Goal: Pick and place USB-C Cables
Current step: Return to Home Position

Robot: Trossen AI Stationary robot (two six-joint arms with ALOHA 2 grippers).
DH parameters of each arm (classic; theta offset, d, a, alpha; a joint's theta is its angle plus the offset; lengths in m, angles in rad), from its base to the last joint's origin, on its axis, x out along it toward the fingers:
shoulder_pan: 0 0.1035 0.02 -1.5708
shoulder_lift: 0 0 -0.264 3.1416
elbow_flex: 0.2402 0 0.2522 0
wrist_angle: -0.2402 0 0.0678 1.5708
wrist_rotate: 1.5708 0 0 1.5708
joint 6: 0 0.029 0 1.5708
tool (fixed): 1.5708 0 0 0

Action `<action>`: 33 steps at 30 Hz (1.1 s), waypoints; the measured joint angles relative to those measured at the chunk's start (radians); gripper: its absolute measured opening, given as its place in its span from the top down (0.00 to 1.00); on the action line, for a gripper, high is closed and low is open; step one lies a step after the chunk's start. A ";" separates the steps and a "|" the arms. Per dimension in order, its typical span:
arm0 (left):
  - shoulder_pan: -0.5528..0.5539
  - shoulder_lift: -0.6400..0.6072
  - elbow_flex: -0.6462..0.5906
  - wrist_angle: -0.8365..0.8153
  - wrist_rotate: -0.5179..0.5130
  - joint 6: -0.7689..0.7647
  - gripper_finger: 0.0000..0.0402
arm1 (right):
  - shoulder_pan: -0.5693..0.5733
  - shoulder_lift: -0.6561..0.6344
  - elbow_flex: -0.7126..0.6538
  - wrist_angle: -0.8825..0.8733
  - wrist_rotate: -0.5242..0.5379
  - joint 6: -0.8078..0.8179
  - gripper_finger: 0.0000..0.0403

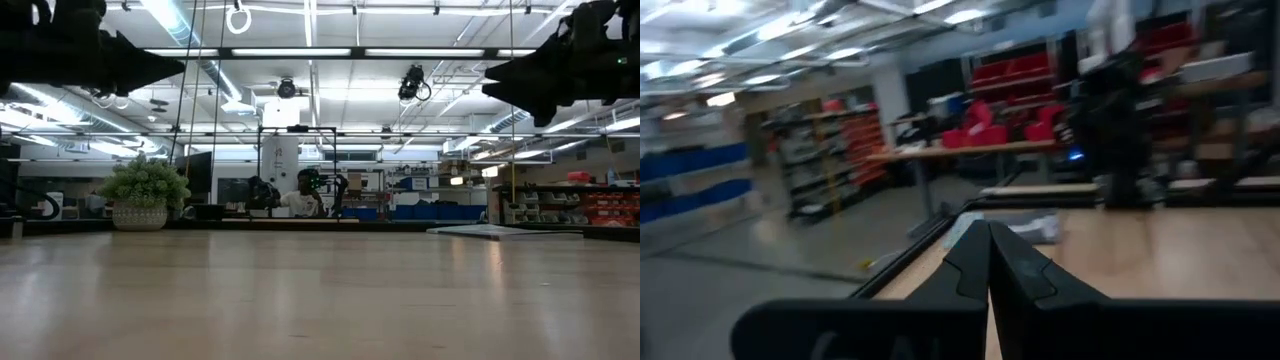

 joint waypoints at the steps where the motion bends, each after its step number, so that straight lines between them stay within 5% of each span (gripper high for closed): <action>1: 0.010 -0.009 0.000 0.000 0.033 0.004 0.99 | 0.000 0.000 0.000 0.000 0.011 0.012 0.56; 6: 0.079 -0.052 0.000 -0.026 0.190 0.000 0.99 | -0.001 0.000 0.000 0.014 0.083 0.093 0.56; 13: 0.255 -0.064 -0.001 -0.090 0.563 -0.184 0.99 | -0.001 0.000 0.000 0.015 0.073 0.140 0.56; 25: 0.446 -0.280 -0.001 -0.346 0.804 -0.326 0.99 | -0.001 0.000 0.000 0.016 0.072 0.140 0.56; 33: 0.511 -0.504 -0.001 -0.501 0.811 -0.262 0.98 | -0.001 0.000 0.000 0.015 0.072 0.140 0.56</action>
